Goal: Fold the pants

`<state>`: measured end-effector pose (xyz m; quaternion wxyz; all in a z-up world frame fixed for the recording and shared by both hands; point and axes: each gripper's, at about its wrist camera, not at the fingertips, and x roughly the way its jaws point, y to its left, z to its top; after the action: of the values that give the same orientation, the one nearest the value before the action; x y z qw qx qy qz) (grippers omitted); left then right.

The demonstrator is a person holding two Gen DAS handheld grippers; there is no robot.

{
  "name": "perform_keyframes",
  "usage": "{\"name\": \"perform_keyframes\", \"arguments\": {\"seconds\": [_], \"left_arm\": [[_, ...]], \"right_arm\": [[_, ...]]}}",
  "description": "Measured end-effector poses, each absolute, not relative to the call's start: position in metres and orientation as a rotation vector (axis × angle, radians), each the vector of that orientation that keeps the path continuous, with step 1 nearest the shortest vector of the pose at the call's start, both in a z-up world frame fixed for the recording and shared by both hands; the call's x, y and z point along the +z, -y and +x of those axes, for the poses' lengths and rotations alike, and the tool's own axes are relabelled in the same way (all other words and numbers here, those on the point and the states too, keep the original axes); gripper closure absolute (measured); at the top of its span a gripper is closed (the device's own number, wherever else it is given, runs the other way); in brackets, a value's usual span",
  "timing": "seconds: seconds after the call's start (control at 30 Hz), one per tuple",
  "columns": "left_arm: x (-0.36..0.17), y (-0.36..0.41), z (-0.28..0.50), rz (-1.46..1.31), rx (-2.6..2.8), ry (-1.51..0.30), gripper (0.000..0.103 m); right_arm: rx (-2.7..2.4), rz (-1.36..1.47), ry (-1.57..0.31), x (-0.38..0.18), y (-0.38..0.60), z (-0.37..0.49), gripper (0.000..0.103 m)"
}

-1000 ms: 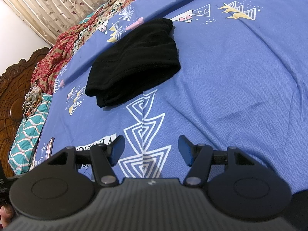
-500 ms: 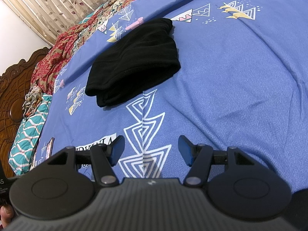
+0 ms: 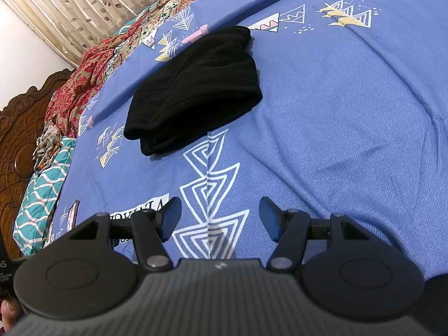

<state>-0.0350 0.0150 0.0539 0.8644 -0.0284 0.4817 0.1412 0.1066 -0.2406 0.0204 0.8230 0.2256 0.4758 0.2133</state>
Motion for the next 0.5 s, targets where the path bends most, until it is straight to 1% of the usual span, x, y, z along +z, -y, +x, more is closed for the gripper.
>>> {"name": "perform_keyframes", "arguments": {"seconds": [0.5], "left_arm": [[0.0515,-0.0144,-0.0348,-0.054,0.296,-1.017,0.0]], "right_arm": [[0.451,0.482,-1.012,0.0203,0.24,0.1061,0.039]]}}
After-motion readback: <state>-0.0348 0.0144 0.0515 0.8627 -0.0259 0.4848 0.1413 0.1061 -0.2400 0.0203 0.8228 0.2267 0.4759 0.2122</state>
